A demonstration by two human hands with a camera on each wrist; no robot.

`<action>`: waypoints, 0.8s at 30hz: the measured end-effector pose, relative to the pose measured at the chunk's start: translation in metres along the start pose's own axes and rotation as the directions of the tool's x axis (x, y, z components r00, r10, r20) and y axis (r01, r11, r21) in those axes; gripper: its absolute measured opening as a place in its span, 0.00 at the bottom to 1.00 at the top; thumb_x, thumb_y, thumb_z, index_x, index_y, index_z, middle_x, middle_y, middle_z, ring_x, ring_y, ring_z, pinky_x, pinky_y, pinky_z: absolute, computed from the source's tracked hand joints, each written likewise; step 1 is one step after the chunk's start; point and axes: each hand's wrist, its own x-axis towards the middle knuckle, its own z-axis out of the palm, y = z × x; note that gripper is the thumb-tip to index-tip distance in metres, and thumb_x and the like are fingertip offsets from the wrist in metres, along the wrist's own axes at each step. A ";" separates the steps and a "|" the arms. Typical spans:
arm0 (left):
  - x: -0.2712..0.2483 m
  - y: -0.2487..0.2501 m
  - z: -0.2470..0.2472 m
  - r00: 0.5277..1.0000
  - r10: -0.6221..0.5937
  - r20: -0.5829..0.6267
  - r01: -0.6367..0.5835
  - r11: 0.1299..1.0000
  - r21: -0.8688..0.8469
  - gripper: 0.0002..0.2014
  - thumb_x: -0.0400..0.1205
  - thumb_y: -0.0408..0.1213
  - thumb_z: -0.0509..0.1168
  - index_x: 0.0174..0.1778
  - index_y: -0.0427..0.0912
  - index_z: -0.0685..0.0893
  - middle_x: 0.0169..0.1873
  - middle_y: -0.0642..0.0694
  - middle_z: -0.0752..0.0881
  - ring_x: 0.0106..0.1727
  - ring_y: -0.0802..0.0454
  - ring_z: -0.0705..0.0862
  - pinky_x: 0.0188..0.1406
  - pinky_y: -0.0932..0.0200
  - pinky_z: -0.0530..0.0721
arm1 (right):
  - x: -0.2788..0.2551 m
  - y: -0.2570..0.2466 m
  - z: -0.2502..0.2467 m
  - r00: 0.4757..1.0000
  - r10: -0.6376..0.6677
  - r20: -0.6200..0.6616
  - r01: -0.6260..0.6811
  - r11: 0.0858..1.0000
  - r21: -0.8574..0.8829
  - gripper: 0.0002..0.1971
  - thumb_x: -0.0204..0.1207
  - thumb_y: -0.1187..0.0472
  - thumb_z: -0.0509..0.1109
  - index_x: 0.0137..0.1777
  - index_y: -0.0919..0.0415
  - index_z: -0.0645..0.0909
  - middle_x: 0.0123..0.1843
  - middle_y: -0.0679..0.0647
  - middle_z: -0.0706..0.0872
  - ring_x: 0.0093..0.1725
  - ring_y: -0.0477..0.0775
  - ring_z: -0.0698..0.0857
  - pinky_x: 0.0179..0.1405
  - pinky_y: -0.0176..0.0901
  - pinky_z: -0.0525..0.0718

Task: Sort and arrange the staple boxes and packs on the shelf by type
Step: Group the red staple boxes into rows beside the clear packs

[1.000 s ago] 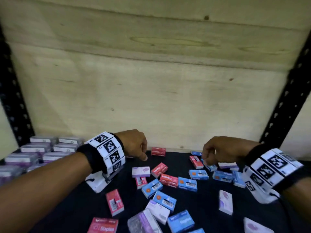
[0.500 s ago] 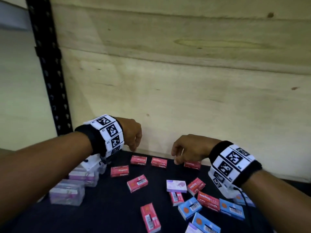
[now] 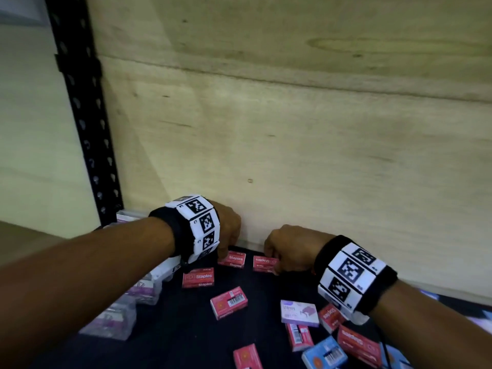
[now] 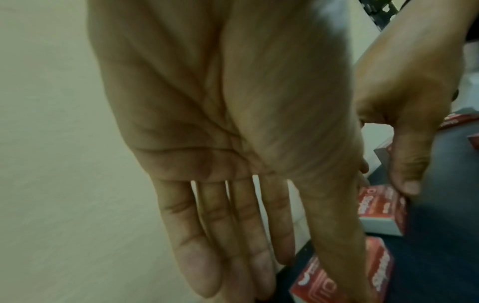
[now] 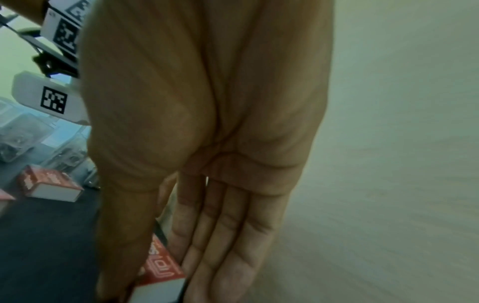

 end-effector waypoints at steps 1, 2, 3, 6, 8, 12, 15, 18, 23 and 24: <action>0.003 -0.001 0.003 1.000 0.000 -0.014 0.000 1.000 -0.004 0.10 0.79 0.42 0.73 0.51 0.43 0.82 0.41 0.51 0.80 0.46 0.54 0.76 0.38 0.63 0.75 | 0.000 -0.001 0.000 1.000 -0.006 0.003 0.006 1.000 -0.007 0.20 0.73 0.56 0.79 0.65 0.57 0.84 0.58 0.56 0.89 0.55 0.58 0.87 0.56 0.49 0.86; 0.006 -0.002 0.006 0.999 -0.006 -0.053 0.006 1.000 0.001 0.08 0.79 0.41 0.73 0.46 0.47 0.79 0.36 0.54 0.78 0.45 0.55 0.76 0.38 0.63 0.75 | 0.000 -0.001 -0.001 1.000 -0.009 0.006 0.009 1.000 -0.012 0.20 0.73 0.56 0.79 0.64 0.57 0.84 0.58 0.56 0.89 0.54 0.58 0.87 0.54 0.48 0.86; 0.007 -0.002 0.008 0.995 -0.011 -0.095 0.012 1.000 0.012 0.09 0.79 0.40 0.73 0.41 0.50 0.77 0.32 0.57 0.75 0.44 0.56 0.77 0.40 0.64 0.76 | -0.001 -0.002 -0.001 1.000 -0.008 0.008 0.008 1.000 -0.011 0.20 0.73 0.55 0.79 0.64 0.57 0.84 0.57 0.55 0.89 0.52 0.57 0.86 0.50 0.46 0.84; 0.008 0.000 0.007 0.999 -0.001 -0.045 0.002 0.999 0.037 0.08 0.78 0.39 0.74 0.37 0.47 0.80 0.34 0.53 0.77 0.40 0.54 0.77 0.32 0.71 0.76 | -0.007 -0.002 -0.001 0.999 0.007 0.034 -0.008 1.000 0.015 0.20 0.73 0.51 0.79 0.61 0.58 0.84 0.56 0.54 0.88 0.49 0.54 0.84 0.43 0.43 0.80; 0.005 0.004 0.002 0.999 0.019 0.040 -0.021 0.999 0.044 0.13 0.75 0.41 0.77 0.50 0.37 0.86 0.42 0.46 0.82 0.37 0.52 0.77 0.20 0.71 0.74 | -0.012 -0.001 0.001 0.999 0.013 0.041 -0.014 0.999 0.032 0.16 0.73 0.51 0.78 0.58 0.58 0.84 0.54 0.53 0.88 0.48 0.53 0.84 0.38 0.41 0.79; -0.003 0.010 -0.001 1.000 0.030 0.002 -0.030 0.999 0.045 0.21 0.73 0.40 0.78 0.61 0.39 0.86 0.55 0.45 0.88 0.49 0.48 0.84 0.37 0.62 0.78 | -0.022 0.002 -0.001 0.999 0.020 0.039 -0.023 0.998 0.059 0.13 0.75 0.53 0.75 0.57 0.55 0.84 0.54 0.51 0.87 0.47 0.51 0.83 0.35 0.38 0.77; -0.006 0.011 -0.001 0.997 0.067 -0.036 -0.066 0.997 0.028 0.17 0.76 0.37 0.76 0.60 0.40 0.86 0.57 0.44 0.88 0.55 0.46 0.85 0.42 0.61 0.78 | -0.029 0.004 -0.009 0.999 0.028 0.024 -0.029 0.998 0.061 0.14 0.76 0.50 0.74 0.58 0.56 0.83 0.54 0.51 0.86 0.49 0.51 0.83 0.36 0.39 0.76; -0.008 0.016 -0.003 0.994 0.090 -0.068 -0.090 0.996 0.005 0.15 0.77 0.38 0.75 0.59 0.41 0.87 0.55 0.45 0.88 0.47 0.52 0.81 0.33 0.64 0.74 | -0.032 0.007 -0.014 0.999 0.037 -0.024 -0.036 0.998 0.049 0.15 0.76 0.50 0.75 0.57 0.56 0.82 0.53 0.52 0.86 0.51 0.55 0.84 0.42 0.43 0.80; -0.008 0.025 -0.005 0.994 0.093 -0.052 -0.094 0.996 -0.004 0.17 0.76 0.36 0.76 0.61 0.41 0.87 0.47 0.49 0.83 0.47 0.54 0.78 0.28 0.66 0.72 | -0.029 0.004 -0.013 0.998 0.015 -0.064 -0.012 0.999 0.034 0.10 0.77 0.58 0.74 0.56 0.59 0.86 0.54 0.56 0.89 0.49 0.56 0.86 0.46 0.46 0.84; -0.009 0.025 -0.005 0.995 0.093 -0.047 -0.094 0.996 -0.014 0.17 0.75 0.35 0.77 0.61 0.42 0.87 0.47 0.50 0.83 0.47 0.54 0.79 0.29 0.65 0.73 | -0.028 0.003 -0.011 0.997 0.009 -0.074 -0.005 0.999 0.047 0.09 0.77 0.59 0.73 0.56 0.58 0.86 0.53 0.55 0.89 0.47 0.54 0.85 0.45 0.45 0.83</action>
